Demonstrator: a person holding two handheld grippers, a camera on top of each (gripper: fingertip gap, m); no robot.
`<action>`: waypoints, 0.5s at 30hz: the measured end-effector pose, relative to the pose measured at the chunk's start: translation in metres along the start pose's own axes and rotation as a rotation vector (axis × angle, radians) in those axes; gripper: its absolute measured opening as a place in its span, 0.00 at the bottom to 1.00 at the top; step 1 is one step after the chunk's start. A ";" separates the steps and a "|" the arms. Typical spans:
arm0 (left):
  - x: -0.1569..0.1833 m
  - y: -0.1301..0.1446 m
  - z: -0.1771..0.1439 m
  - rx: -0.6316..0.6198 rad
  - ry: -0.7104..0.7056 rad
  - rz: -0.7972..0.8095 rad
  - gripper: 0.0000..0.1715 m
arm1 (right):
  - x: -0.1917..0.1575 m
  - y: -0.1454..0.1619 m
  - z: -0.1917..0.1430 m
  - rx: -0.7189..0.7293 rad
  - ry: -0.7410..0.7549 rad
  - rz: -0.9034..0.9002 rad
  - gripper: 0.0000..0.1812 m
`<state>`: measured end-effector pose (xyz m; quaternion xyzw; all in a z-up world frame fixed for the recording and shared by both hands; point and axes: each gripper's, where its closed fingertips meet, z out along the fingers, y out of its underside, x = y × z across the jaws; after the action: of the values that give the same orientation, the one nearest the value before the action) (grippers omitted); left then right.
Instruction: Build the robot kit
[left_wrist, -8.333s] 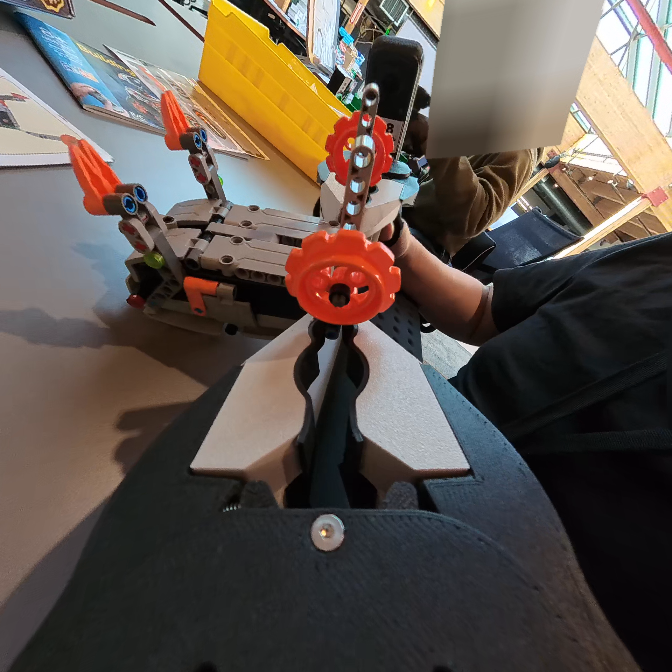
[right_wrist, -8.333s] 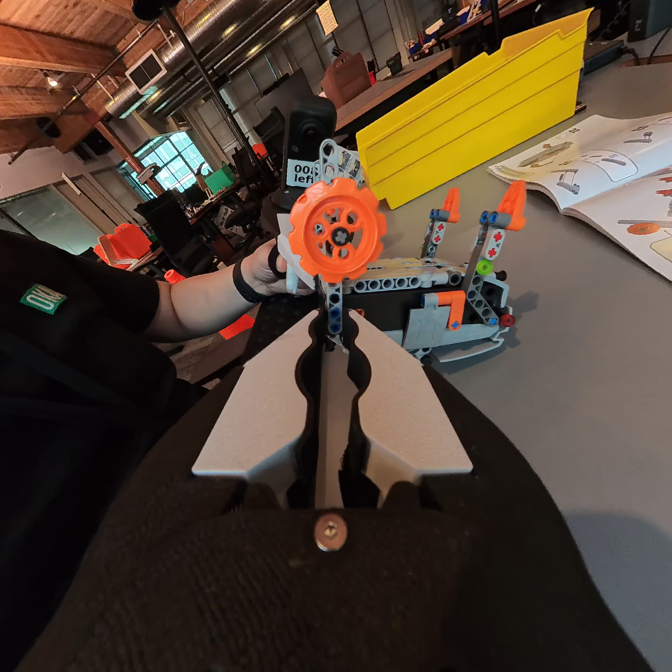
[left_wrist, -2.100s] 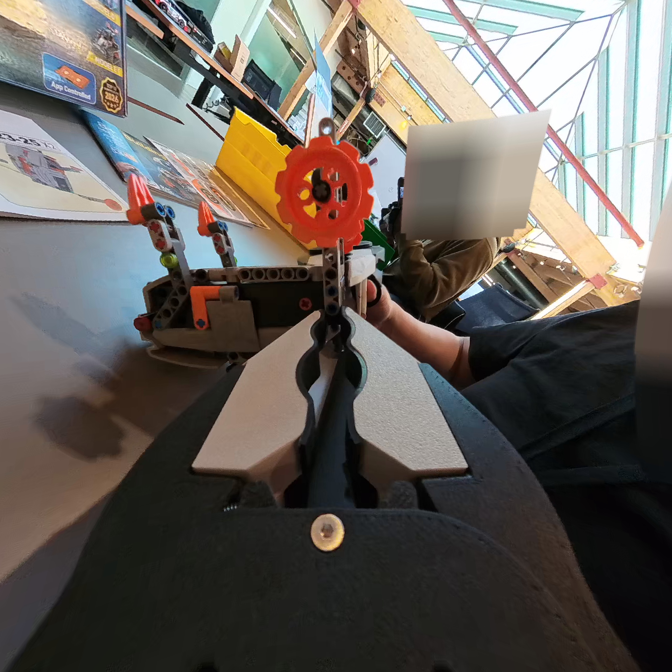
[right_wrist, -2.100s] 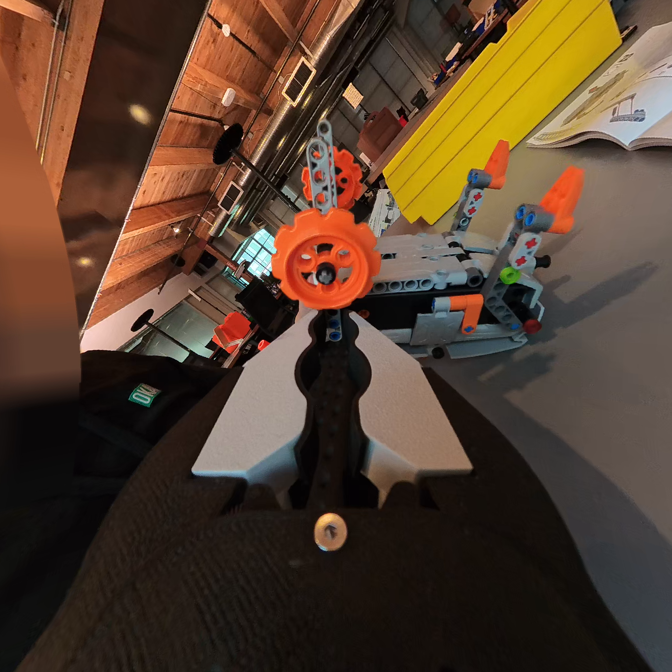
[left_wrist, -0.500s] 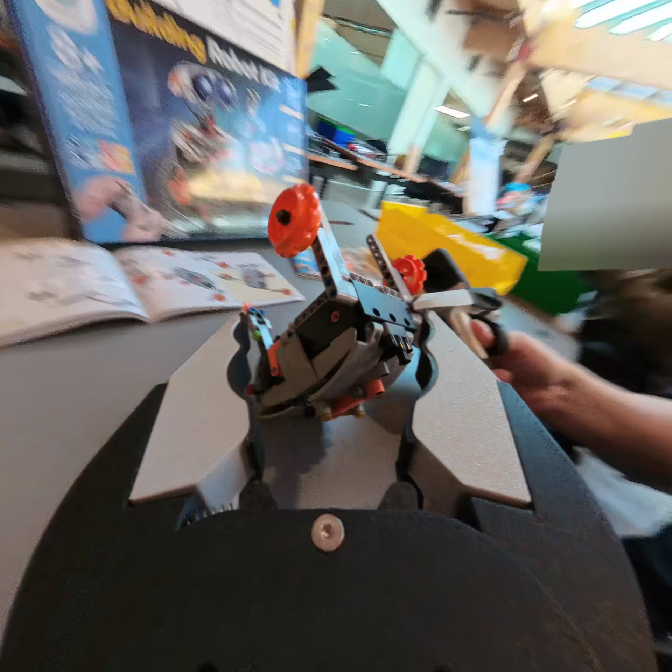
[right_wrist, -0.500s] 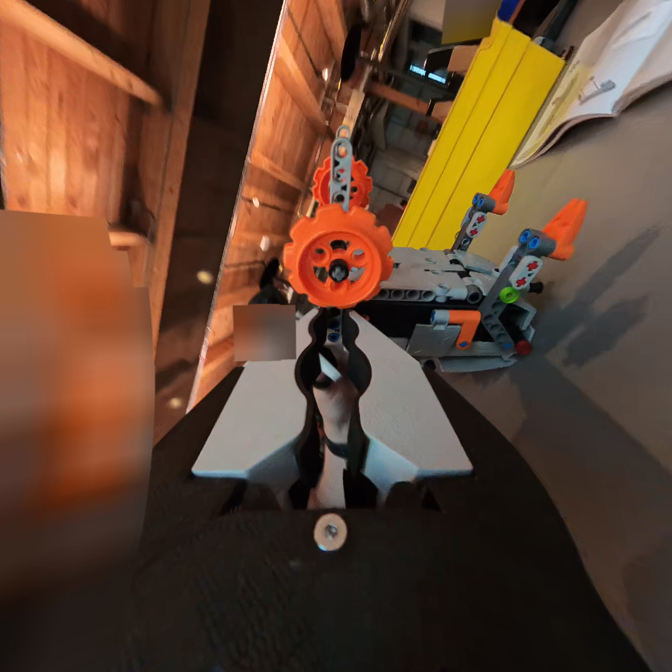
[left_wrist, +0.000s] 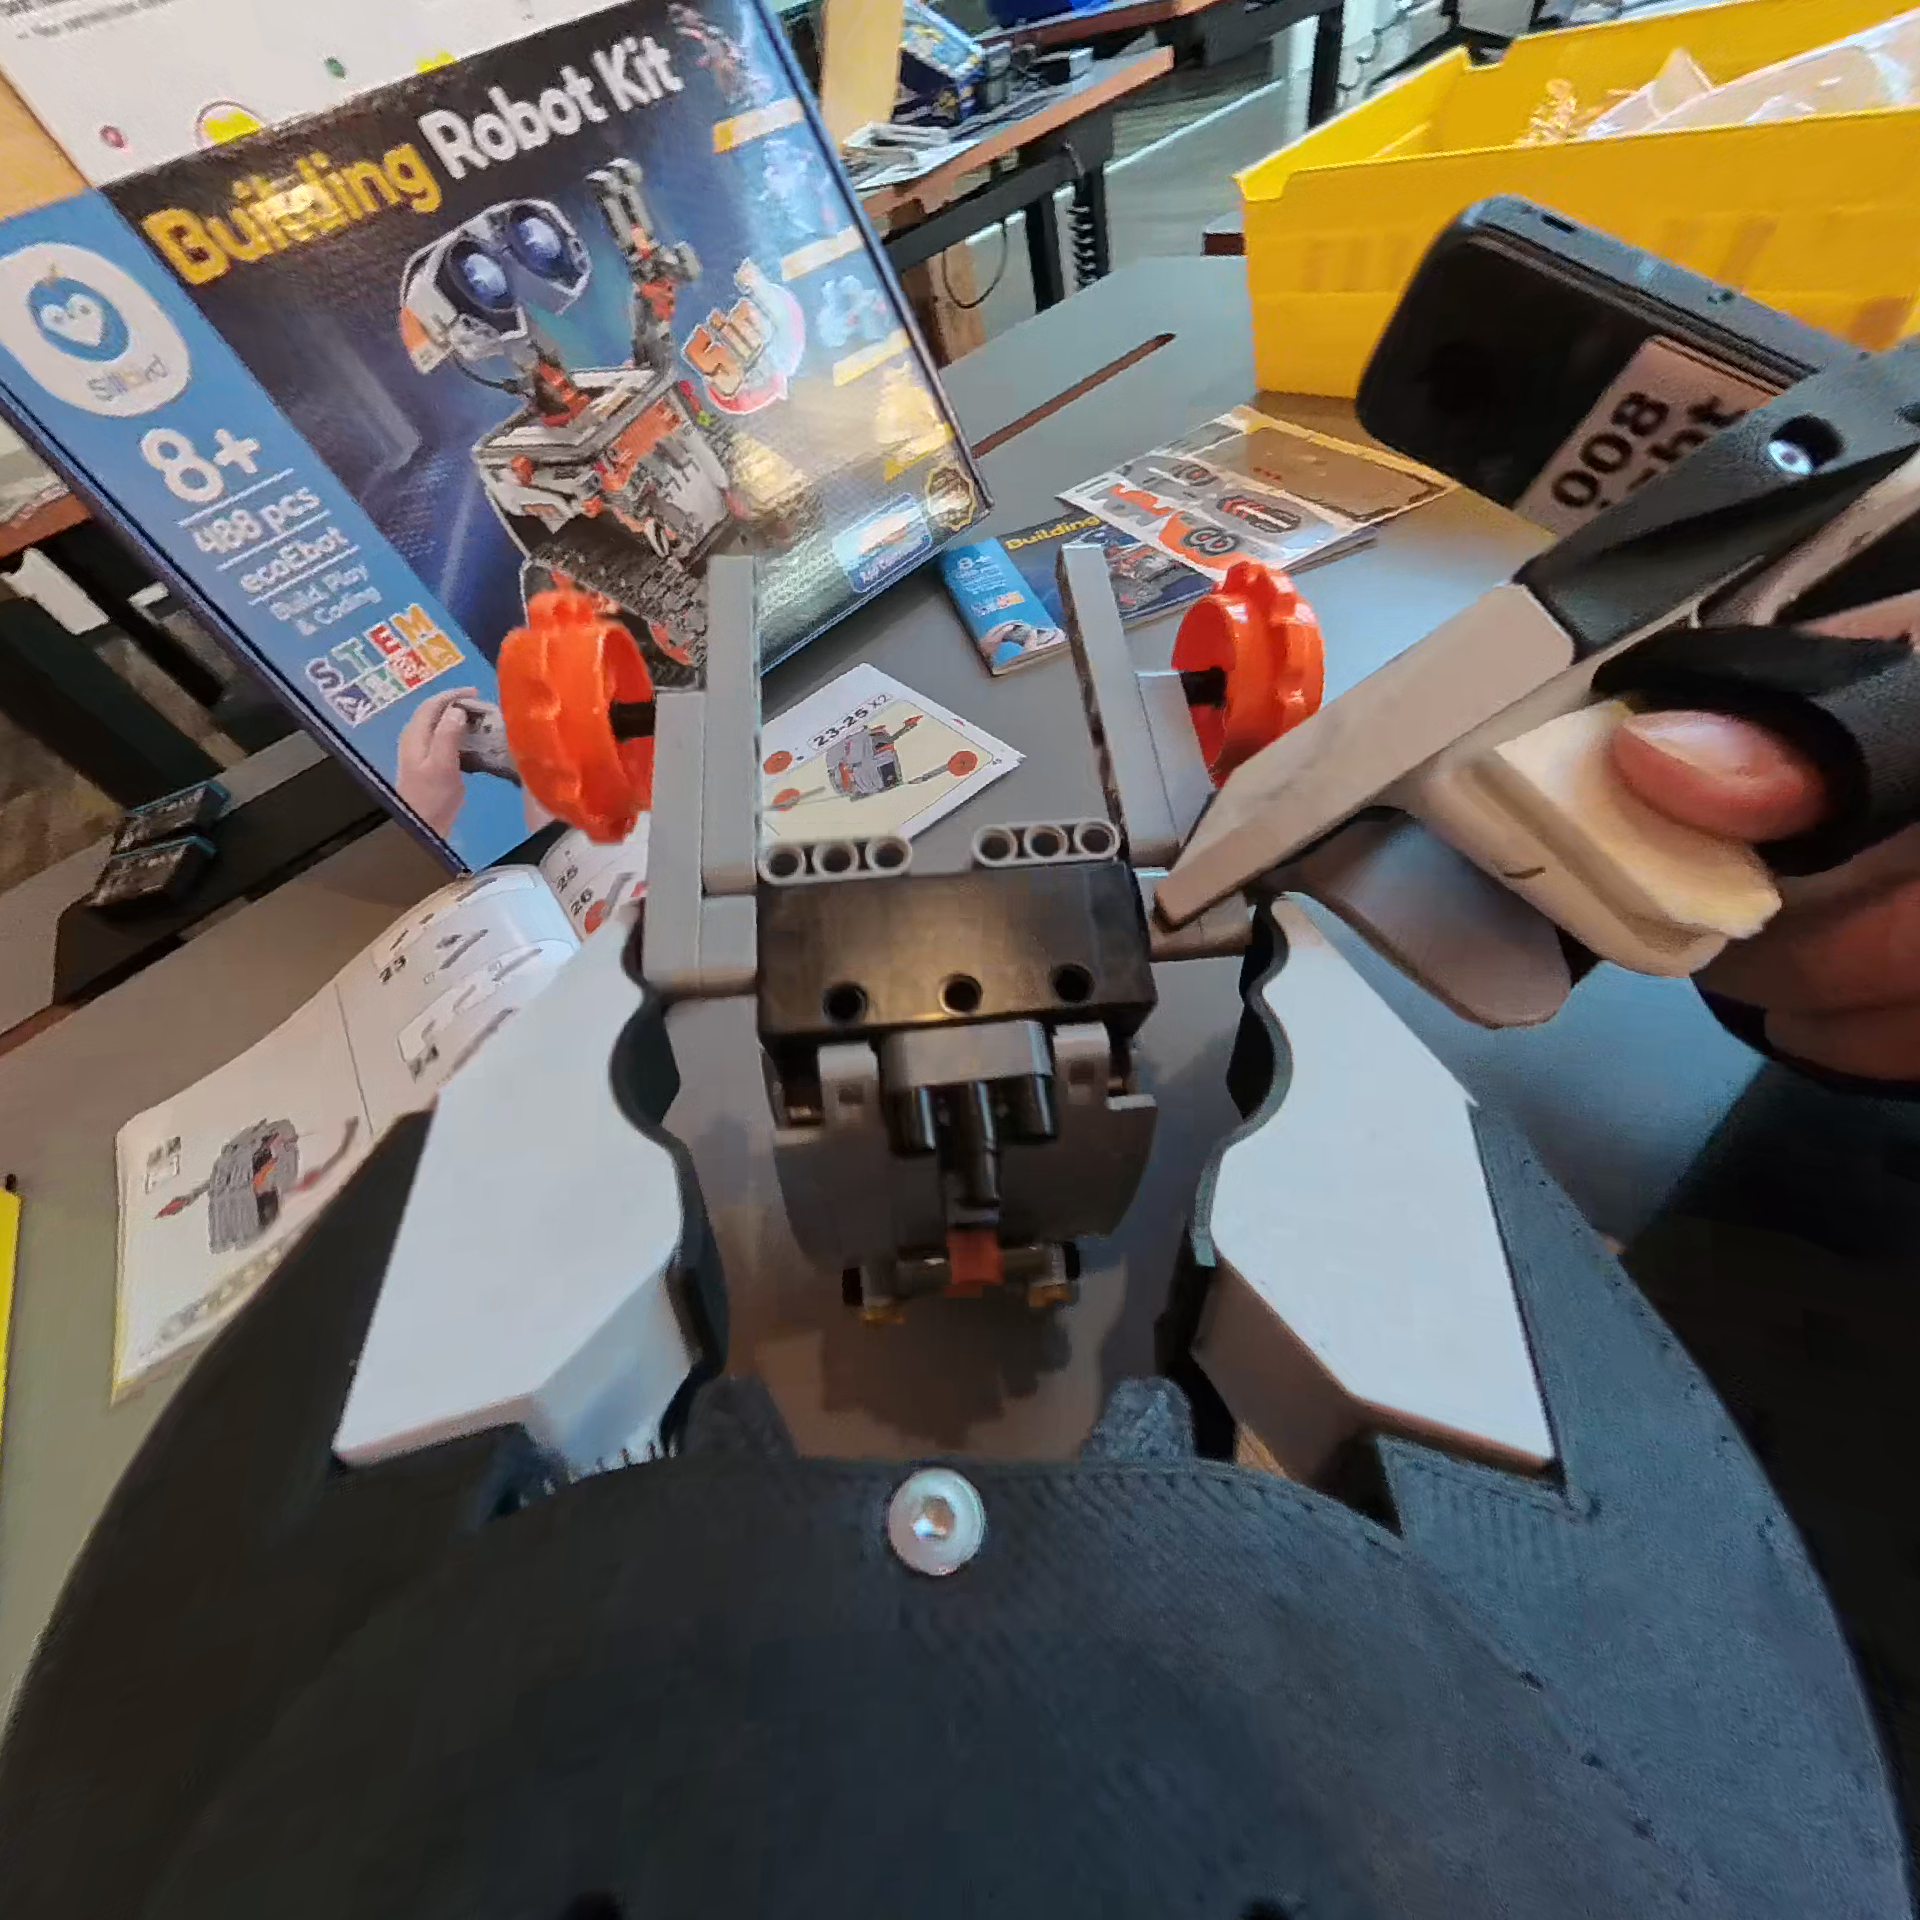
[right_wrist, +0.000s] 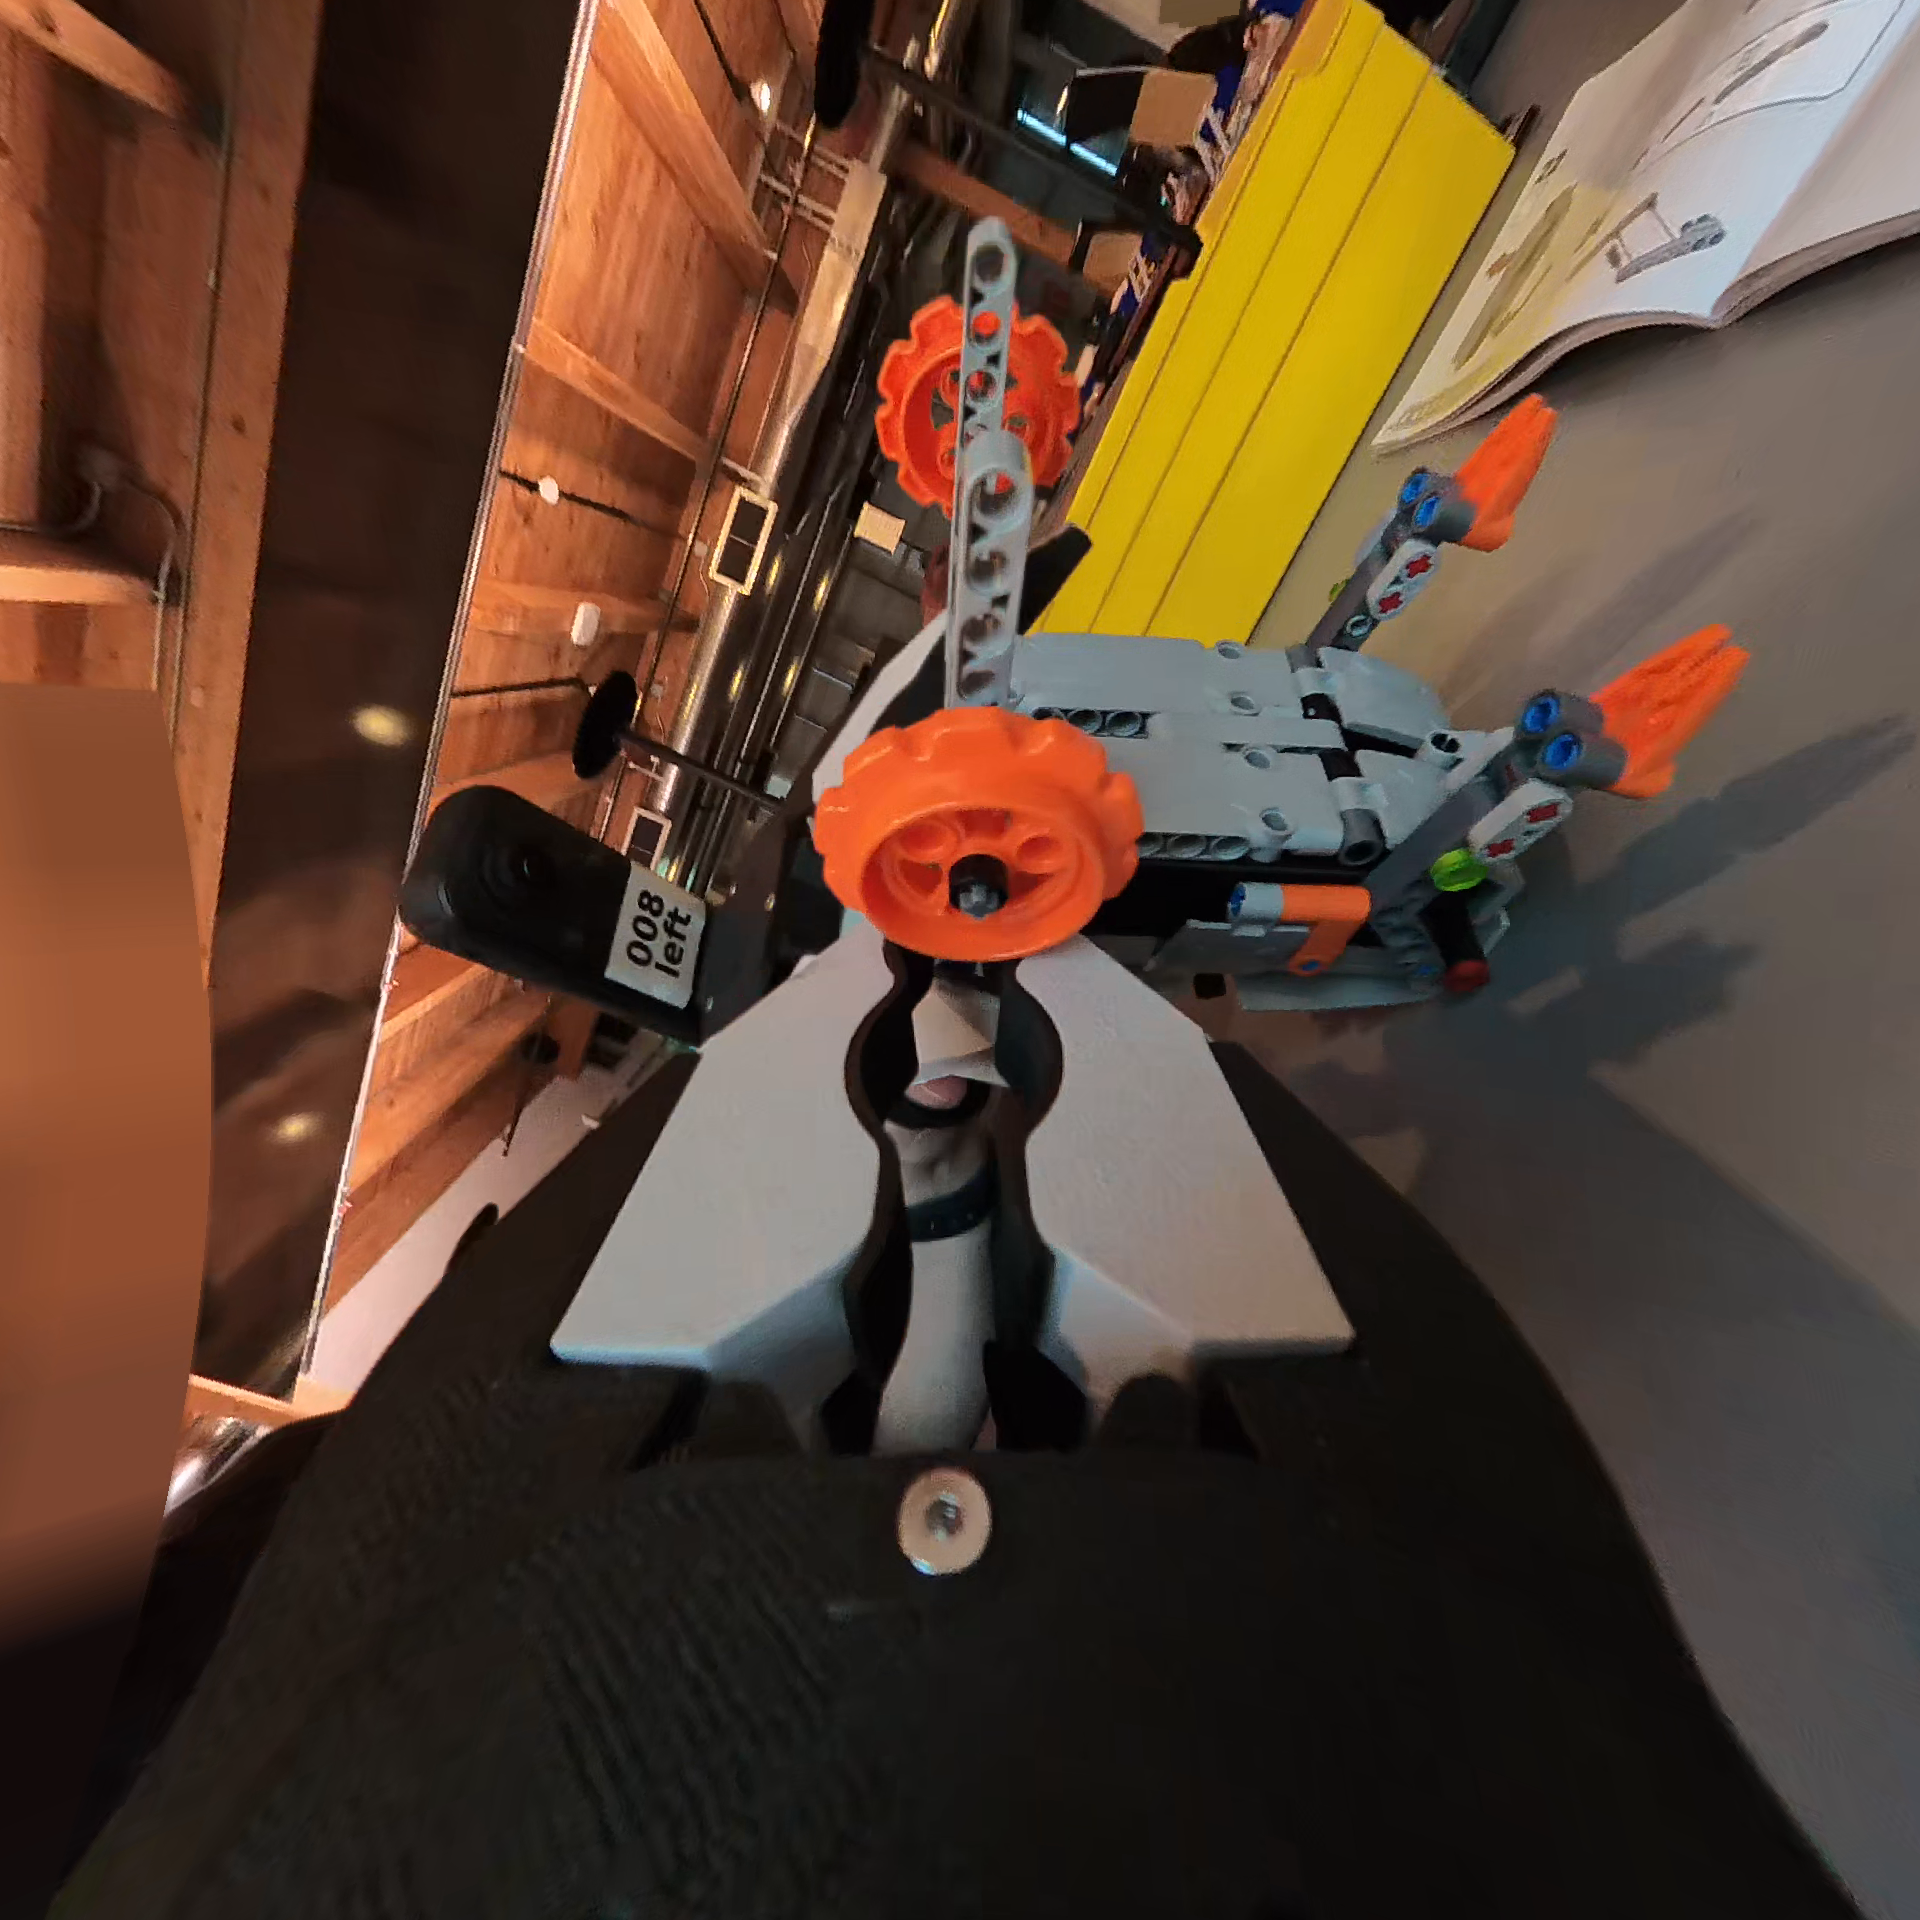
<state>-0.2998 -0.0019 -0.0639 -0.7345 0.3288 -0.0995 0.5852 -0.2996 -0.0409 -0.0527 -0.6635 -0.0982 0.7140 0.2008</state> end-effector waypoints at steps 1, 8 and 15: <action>0.000 -0.001 0.001 0.003 0.010 0.024 0.64 | 0.000 0.000 0.000 -0.009 0.004 -0.003 0.04; -0.002 -0.002 0.010 -0.038 0.122 0.041 0.64 | 0.000 -0.001 -0.002 -0.072 0.076 -0.199 0.12; -0.021 -0.002 0.020 -0.036 0.151 -0.067 0.63 | 0.005 -0.020 -0.027 -0.052 0.352 -0.555 0.29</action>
<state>-0.3044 0.0272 -0.0628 -0.7461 0.3488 -0.1680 0.5418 -0.2701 -0.0241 -0.0516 -0.7296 -0.2572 0.5037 0.3846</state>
